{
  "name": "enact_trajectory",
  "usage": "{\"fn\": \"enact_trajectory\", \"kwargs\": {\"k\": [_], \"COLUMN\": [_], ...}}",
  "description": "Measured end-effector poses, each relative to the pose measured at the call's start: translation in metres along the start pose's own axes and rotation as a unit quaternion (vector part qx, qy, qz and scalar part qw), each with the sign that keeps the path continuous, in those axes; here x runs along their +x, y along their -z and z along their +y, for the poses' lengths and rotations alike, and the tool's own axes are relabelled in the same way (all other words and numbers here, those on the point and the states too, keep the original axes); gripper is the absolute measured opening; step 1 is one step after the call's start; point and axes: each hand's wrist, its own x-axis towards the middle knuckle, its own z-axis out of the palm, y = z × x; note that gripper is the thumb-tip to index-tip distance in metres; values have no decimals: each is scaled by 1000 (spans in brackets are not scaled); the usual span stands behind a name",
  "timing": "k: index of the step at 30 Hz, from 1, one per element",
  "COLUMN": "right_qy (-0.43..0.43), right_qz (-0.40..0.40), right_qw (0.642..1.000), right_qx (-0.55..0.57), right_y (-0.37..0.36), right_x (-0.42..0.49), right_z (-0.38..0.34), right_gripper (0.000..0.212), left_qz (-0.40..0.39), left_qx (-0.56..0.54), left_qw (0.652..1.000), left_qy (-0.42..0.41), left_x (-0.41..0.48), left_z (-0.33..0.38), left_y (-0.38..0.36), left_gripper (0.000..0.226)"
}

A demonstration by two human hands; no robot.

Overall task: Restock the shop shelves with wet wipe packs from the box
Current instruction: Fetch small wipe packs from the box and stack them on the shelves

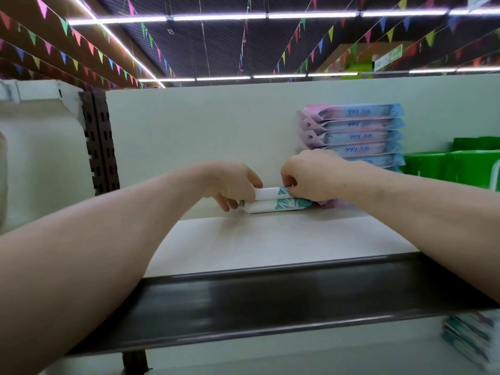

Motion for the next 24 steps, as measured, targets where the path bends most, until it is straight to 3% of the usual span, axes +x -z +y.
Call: {"fn": "enact_trajectory", "kwargs": {"k": [5,9,16,18,21,24], "right_qy": [20,29,55,55,50,42], "right_qz": [-15,-64,-28,-28,-24,-66], "right_qw": [1000,997,992,993,998,997], "right_qx": [-14,-33,-109,-99,-28,4], "right_y": [-2,-7,-12,-11,-5,1], "right_x": [1,-1,2,2,1,2], "right_z": [1,3,-2,0,4,2], "right_gripper": [4,28,21,23,19,21], "left_qz": [32,3,16,18,88,107], "left_qx": [-42,2,50,37,93,122], "left_qw": [998,1000,998,999,990,983], "left_qy": [-15,-16,-22,-28,-60,-83], "left_x": [8,6,10,8,9,11], "left_z": [-2,-1,-3,-4,-4,-1], "left_y": [-6,-10,-13,-8,-4,-8], "left_gripper": [40,58,57,54,41,33]}}
